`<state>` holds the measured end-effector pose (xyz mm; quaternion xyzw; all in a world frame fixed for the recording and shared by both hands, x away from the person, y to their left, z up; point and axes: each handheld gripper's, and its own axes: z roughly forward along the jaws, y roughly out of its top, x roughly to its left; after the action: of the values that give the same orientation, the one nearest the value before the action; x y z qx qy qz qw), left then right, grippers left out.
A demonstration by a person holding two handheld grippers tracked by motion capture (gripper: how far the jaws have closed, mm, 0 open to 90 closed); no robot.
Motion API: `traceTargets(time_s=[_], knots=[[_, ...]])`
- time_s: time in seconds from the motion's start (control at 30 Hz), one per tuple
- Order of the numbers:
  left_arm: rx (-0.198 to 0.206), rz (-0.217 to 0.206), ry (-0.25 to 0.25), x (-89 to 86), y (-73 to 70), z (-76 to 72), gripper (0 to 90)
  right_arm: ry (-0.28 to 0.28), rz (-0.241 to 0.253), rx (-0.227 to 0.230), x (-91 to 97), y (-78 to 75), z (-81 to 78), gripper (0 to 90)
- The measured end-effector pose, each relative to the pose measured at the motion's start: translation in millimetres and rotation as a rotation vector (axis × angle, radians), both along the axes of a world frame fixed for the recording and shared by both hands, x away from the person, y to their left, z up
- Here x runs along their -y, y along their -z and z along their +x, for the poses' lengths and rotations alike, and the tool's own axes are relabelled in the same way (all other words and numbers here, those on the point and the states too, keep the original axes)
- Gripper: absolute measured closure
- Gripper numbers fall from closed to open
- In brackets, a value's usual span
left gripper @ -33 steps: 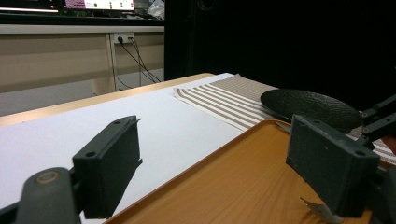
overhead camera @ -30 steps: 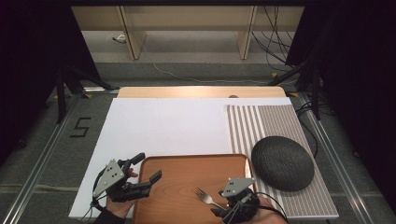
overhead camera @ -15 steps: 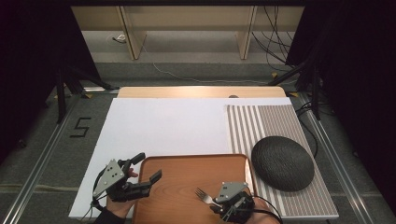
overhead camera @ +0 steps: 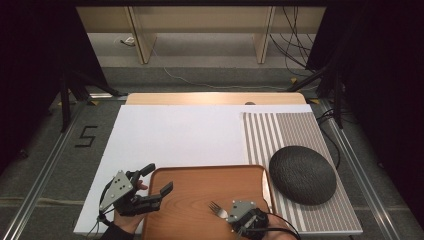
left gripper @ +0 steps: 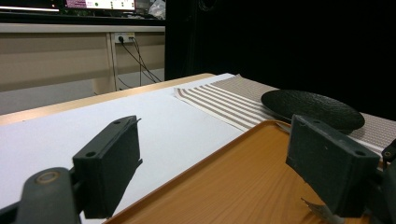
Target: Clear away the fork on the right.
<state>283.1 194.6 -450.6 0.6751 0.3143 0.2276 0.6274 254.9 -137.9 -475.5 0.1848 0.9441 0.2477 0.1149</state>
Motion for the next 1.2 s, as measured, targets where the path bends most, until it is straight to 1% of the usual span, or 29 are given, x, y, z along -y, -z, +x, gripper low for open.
traceTargets(time_s=[0.07, 0.17, 0.4, 0.43, 0.73, 0.8, 0.83, 0.9, 1.07, 1.2], knots=[[0.001, 0.0, 0.001, -0.1, 0.0, -0.1, 17.0, 0.005, -0.007, 0.0, 1.1, 0.4, 0.3, 90.0], [0.001, -0.002, 0.001, -0.3, 0.0, 0.1, 17.0, 0.008, -0.024, 0.018, 2.4, 0.9, 2.1, 90.0], [0.0, -0.002, 0.0, -0.2, 0.1, 0.2, 17.0, 0.044, -0.034, 0.022, 10.2, 1.3, 6.2, 90.0], [-0.001, -0.002, -0.001, -0.3, 0.2, 0.3, 17.0, 0.042, -0.042, 0.025, 11.9, 1.4, 6.8, 90.0], [0.001, 0.0, -0.004, -1.2, 0.3, 0.2, 17.0, 0.069, -0.045, 0.028, 20.5, 0.7, 11.1, 90.0], [0.001, 0.001, -0.004, -1.2, 0.4, -0.1, 17.0, 0.085, -0.047, 0.026, 22.6, 0.3, 11.5, 90.0], [0.001, 0.002, -0.004, -1.3, 0.3, -0.3, 17.0, 0.083, -0.047, 0.033, 23.6, 0.5, 12.2, 90.0], [0.002, 0.002, -0.005, -1.5, 0.2, -0.6, 17.0, 0.093, -0.054, 0.031, 24.9, 0.1, 12.2, 90.0], [0.002, 0.002, -0.006, -1.7, 0.2, -0.5, 17.0, 0.105, -0.053, 0.032, 29.4, 0.0, 14.1, 90.0], [0.001, 0.002, -0.005, -1.5, 0.2, -0.4, 17.0, 0.126, -0.054, 0.027, 32.8, -0.4, 15.4, 90.0]])
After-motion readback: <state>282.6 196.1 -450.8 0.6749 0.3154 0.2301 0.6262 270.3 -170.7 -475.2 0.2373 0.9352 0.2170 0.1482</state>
